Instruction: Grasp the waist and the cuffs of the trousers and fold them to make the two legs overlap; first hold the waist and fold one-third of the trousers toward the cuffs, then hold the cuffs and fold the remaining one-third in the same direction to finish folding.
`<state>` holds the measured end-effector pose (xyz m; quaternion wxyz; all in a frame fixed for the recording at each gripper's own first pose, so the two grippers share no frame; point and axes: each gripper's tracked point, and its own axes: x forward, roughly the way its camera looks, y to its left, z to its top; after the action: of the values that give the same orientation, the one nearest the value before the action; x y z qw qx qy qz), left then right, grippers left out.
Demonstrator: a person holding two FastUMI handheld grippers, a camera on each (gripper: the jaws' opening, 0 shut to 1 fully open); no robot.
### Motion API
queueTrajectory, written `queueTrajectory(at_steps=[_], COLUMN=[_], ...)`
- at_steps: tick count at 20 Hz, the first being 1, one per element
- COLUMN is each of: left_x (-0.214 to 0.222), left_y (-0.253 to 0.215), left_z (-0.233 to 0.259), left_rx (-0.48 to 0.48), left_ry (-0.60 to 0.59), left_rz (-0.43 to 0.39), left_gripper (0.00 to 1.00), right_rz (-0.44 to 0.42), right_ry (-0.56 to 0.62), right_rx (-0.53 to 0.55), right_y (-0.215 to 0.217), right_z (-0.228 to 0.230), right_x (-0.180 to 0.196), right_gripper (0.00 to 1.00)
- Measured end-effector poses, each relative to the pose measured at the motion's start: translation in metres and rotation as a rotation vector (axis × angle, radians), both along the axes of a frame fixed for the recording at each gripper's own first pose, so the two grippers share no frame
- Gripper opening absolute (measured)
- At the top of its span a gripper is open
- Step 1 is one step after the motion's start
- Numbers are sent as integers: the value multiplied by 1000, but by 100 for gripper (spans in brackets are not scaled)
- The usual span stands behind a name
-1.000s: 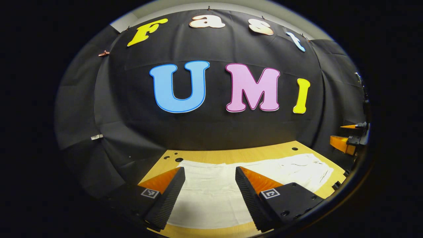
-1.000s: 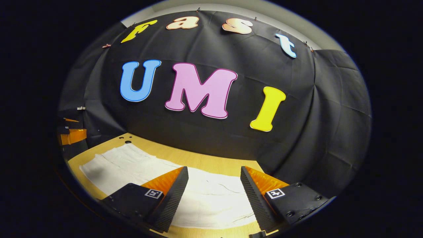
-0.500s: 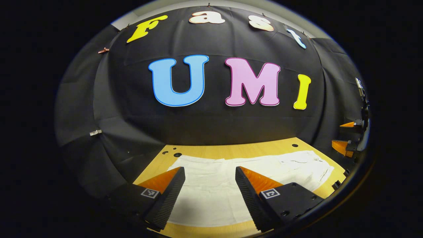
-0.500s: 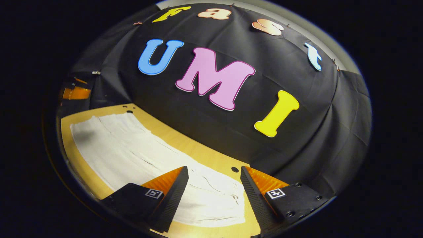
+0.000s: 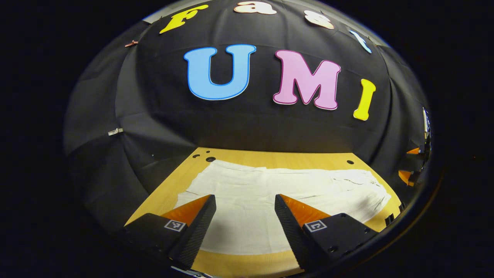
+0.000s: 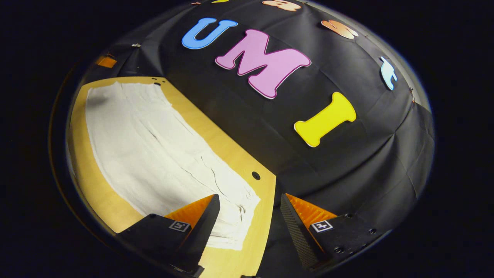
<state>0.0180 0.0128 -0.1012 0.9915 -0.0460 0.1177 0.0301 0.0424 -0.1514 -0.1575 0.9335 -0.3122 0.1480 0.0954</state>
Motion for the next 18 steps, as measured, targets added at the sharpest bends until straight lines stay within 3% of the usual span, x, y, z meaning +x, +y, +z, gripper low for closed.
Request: queueTrajectory(at_steps=[4,10,18], left_x=[-1,-7,-19], left_y=[-4,-17,6], left_z=[-11,-23,-43], left_rx=[41,40,60], left_ry=[23,63,147], left_rz=[18,28,100], left_gripper=[96,96,97], right_rz=[86,156,319], right_ry=[78,233,372], right_rx=[-127,-234,-391], right_y=[-32,-84,-98], right_z=[-44,-109,-187], right_x=[2,-6,-8], right_gripper=[97,97,98])
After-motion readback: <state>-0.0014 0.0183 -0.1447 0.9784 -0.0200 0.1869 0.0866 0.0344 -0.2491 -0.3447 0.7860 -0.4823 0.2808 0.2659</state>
